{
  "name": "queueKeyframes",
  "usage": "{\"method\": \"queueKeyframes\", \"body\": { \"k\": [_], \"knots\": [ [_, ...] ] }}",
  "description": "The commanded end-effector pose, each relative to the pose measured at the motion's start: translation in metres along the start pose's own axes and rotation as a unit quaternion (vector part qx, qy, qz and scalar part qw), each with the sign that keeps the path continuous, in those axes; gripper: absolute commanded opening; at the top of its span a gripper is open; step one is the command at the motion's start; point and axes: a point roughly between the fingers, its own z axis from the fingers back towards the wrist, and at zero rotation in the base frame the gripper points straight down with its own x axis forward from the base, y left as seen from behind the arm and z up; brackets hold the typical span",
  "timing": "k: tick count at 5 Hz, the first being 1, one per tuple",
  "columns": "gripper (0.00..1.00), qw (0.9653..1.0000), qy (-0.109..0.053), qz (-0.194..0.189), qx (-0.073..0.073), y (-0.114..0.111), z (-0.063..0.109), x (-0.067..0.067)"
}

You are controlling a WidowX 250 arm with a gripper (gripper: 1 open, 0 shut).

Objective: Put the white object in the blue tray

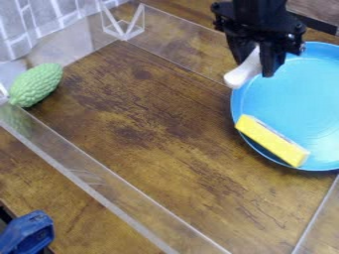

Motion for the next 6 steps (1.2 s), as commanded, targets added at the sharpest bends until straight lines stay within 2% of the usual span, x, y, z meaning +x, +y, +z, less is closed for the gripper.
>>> {"method": "queueKeyframes", "body": {
  "k": [1, 2, 3, 4, 6],
  "knots": [
    [0.0, 0.9993, -0.035, -0.012, 0.006, -0.012, 0.02, 0.017],
    [0.0, 0.9992, -0.033, -0.017, 0.013, -0.016, 0.02, 0.017],
    [0.0, 0.9991, -0.029, -0.026, 0.017, -0.016, 0.025, 0.024],
    [0.0, 0.9987, -0.031, -0.033, 0.024, -0.009, 0.021, 0.026],
    [0.0, 0.9957, -0.034, -0.084, 0.016, 0.006, 0.04, 0.028]
  ]
}}
